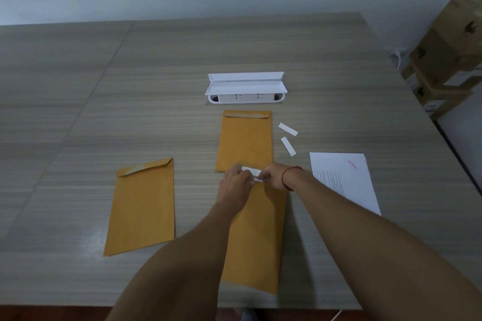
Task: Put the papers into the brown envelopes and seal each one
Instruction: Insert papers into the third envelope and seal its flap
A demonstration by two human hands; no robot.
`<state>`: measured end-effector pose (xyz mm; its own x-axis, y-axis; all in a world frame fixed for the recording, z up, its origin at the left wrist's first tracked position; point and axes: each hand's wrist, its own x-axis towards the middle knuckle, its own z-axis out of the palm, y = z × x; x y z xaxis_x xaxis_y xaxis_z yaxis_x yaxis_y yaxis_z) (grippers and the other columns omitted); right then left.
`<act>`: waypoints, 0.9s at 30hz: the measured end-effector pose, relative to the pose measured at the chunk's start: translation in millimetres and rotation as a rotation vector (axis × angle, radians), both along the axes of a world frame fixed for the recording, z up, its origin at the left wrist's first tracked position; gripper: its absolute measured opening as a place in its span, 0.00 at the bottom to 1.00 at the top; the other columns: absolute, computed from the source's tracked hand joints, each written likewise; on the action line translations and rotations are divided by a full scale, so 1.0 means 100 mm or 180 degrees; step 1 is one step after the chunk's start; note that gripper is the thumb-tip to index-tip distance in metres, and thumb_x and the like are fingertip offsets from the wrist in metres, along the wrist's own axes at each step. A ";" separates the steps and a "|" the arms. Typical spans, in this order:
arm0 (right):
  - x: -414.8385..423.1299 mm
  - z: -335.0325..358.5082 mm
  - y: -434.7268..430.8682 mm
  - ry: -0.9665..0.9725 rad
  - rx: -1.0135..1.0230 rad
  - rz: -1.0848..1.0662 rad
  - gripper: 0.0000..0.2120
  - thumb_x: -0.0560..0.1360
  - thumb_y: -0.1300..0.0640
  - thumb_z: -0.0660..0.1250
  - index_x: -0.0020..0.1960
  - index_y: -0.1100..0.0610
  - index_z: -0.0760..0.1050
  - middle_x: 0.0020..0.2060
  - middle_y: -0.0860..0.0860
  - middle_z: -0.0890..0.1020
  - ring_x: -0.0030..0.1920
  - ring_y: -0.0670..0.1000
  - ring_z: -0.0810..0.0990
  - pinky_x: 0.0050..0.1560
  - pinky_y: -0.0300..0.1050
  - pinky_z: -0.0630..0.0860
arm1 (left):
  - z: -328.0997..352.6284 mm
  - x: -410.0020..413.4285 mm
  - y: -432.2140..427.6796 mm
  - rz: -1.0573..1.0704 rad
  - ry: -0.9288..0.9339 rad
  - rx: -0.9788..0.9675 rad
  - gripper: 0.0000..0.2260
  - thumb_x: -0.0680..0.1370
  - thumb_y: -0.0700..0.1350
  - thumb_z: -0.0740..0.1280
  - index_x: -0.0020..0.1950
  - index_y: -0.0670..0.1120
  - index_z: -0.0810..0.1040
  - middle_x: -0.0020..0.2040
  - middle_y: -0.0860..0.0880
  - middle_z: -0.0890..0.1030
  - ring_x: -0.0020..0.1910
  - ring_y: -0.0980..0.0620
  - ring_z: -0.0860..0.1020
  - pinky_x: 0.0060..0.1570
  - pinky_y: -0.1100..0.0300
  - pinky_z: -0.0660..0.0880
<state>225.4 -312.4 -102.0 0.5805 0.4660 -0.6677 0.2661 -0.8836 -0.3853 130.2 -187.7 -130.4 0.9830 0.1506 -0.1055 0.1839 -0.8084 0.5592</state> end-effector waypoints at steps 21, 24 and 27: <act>-0.13 -0.07 -0.08 -0.0531 0.0020 -0.0086 0.16 0.80 0.59 0.55 0.58 0.44 0.75 0.58 0.49 0.79 0.63 0.58 0.72 0.65 0.54 0.67 | 0.09 -0.06 0.01 -0.0009 0.0011 0.0544 0.09 0.82 0.48 0.56 0.51 0.48 0.74 0.48 0.51 0.81 0.50 0.49 0.76 0.52 0.55 0.59; -0.16 -0.10 -0.10 -0.0598 0.0023 -0.0094 0.13 0.79 0.54 0.59 0.60 0.44 0.76 0.59 0.49 0.79 0.63 0.59 0.72 0.65 0.55 0.68 | 0.09 -0.03 0.03 -0.0027 0.0020 0.0561 0.09 0.82 0.47 0.56 0.51 0.49 0.75 0.49 0.52 0.81 0.52 0.49 0.76 0.54 0.54 0.61; -0.17 -0.11 -0.10 -0.0733 0.0025 -0.0061 0.14 0.79 0.57 0.58 0.61 0.48 0.77 0.59 0.52 0.79 0.62 0.60 0.73 0.64 0.53 0.70 | 0.06 -0.02 0.01 -0.0046 0.0056 0.0563 0.09 0.81 0.47 0.57 0.51 0.48 0.76 0.50 0.52 0.82 0.53 0.49 0.76 0.54 0.54 0.60</act>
